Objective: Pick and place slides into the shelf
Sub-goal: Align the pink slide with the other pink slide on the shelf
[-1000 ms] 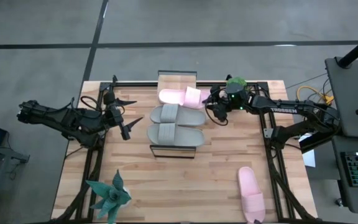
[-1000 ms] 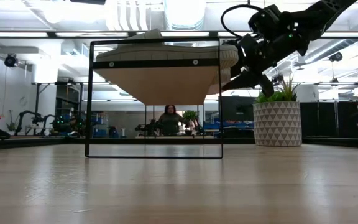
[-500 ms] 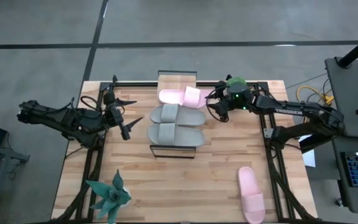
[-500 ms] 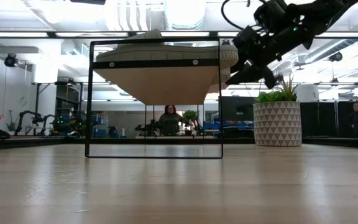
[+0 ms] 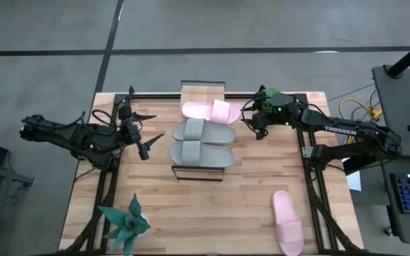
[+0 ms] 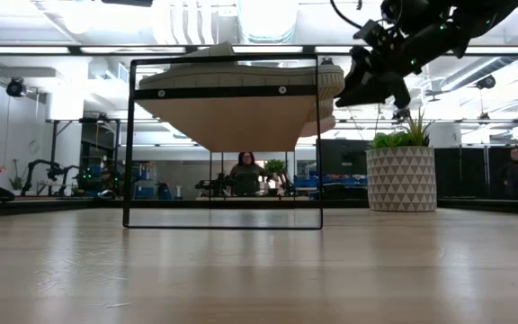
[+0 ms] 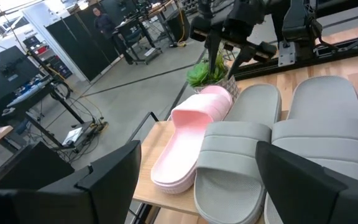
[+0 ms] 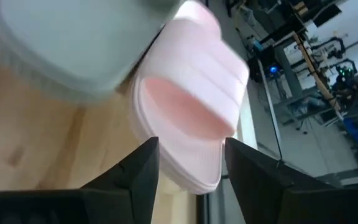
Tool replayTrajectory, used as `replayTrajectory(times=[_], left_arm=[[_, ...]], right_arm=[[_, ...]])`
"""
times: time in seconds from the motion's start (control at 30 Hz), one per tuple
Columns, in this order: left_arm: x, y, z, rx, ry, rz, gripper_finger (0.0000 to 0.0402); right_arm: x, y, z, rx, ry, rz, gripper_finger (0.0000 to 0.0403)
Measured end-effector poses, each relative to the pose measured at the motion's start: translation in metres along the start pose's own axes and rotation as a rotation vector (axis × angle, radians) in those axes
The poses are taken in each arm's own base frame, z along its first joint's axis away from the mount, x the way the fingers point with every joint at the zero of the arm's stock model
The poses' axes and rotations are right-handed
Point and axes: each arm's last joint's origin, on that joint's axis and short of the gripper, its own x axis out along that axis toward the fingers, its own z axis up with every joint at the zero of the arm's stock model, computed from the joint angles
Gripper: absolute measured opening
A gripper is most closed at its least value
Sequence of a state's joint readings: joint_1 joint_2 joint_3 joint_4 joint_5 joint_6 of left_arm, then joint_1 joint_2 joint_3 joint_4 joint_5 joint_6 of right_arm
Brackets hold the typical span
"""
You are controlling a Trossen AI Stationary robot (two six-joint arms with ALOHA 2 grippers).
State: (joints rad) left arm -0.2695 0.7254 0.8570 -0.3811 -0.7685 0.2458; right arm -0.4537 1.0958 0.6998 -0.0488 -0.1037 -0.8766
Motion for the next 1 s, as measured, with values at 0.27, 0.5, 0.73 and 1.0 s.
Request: replayTrajectory(times=[0.27, 0.5, 0.73, 1.0], left_arm=[[0.004, -0.003, 0.002, -0.011, -0.008, 0.002, 0.0299], [0.011, -0.009, 0.01, -0.048, -0.049, 0.012, 0.0299], [0.02, -0.017, 0.009, -0.024, -0.02, 0.004, 0.0299], [0.026, -0.024, 0.008, -0.003, 0.0, -0.001, 0.0299]], right_arm=[[-0.022, 0.003, 0.027, 0.166, -0.16, -0.03, 0.0173], [-0.043, 0.025, 0.061, 0.152, -0.384, 0.111, 0.0173], [-0.074, 0.063, 0.106, 0.17, -0.688, 0.387, 0.0173], [-0.114, 0.099, 0.161, 0.262, -0.62, 0.224, 0.016]])
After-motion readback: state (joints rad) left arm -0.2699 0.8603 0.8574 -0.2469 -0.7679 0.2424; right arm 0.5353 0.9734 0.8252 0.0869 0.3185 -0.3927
